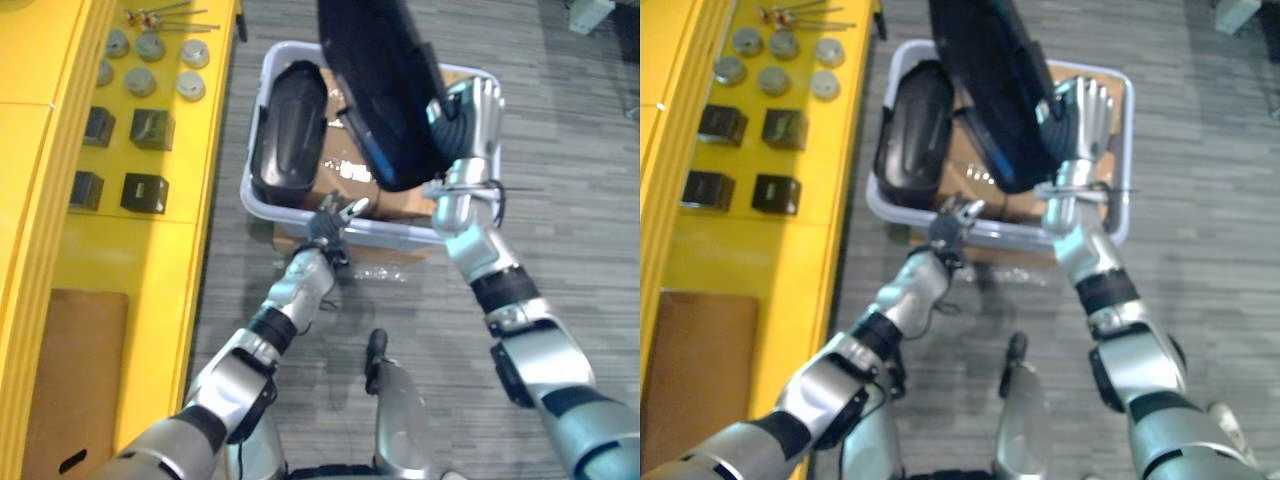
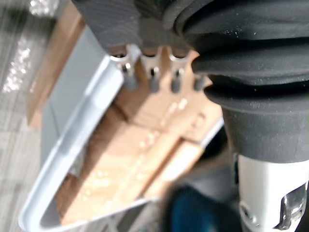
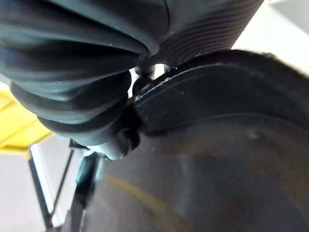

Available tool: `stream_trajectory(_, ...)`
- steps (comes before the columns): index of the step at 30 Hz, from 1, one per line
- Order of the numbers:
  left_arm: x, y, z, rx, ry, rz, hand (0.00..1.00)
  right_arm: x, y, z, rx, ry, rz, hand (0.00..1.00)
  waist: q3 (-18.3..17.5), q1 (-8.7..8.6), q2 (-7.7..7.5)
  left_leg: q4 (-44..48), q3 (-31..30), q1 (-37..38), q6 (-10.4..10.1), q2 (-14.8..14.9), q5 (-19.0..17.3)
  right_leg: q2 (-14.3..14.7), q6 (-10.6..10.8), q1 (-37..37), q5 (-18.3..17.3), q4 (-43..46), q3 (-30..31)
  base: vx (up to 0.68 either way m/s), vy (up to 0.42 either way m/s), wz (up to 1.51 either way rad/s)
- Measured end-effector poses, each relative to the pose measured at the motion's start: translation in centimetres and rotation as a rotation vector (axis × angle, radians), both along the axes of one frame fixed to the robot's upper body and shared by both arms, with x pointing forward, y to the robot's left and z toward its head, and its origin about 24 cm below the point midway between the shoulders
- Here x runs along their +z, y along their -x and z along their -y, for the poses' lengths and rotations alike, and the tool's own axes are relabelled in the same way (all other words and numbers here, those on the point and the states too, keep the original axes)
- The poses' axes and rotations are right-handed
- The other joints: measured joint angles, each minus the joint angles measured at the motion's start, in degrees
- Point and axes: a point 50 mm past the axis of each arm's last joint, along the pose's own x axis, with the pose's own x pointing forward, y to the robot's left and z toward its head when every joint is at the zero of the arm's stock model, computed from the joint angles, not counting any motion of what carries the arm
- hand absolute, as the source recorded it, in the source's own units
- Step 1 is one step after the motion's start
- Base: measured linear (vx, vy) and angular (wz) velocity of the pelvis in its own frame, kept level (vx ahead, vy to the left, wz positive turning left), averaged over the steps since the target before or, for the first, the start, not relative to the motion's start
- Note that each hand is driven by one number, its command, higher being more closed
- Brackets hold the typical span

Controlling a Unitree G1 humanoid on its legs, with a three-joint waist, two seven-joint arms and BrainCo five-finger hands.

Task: Walk over and take plastic housings, then place them on the shelf

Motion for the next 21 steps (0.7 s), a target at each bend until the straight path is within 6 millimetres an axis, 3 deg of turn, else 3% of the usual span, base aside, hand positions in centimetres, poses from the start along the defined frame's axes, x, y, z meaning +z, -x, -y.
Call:
stream_trajectory(10, 1.3, 0.0, 0.0, 0.013, 0.1, 0.093, 0.0, -2.8, 2.2, -2.0, 0.146, 0.025, -0.009, 1.0, -0.3, -1.35, -1.34, -3.0, 1.6, 4.5, -0.4, -0.1, 0.4, 0.2, 0.0, 3.2, 0.1, -2.0, 0.4, 0.02, -0.001, -0.04)
stream_trajectory(18, 0.9, 0.2, -0.4, 0.058, 0.106, 0.083, 0.0, -4.0, 3.6, -2.8, 0.203, -0.038, -0.015, 1.0, -0.4, -1.55, -1.59, -4.9, 2.4, 7.4, -0.7, -0.4, 0.6, 0.3, 0.2, 5.8, 0.2, -3.9, 0.4, 0.02, -0.001, -0.02)
stream_trajectory(19, 0.8, 0.2, -0.6, 0.078, 0.11, 0.084, 1.0, -4.2, 3.9, -3.1, 0.216, -0.053, -0.017, 1.0, -0.4, -1.61, -1.63, -5.2, 2.6, 8.0, -0.7, -0.4, 0.6, 0.3, 0.2, 6.2, 0.2, -4.1, 0.6, 0.02, 0.001, -0.04)
stream_trajectory(21, 1.2, 0.2, -0.7, 0.088, 0.124, 0.107, 1.0, -4.3, 4.2, -3.5, 0.236, -0.076, -0.019, 1.0, -0.5, -1.86, -1.71, -5.5, 2.7, 8.0, -0.8, -0.4, 0.6, 0.4, 0.2, 6.2, 0.2, -4.4, 0.6, 0.01, 0.0, -0.02)
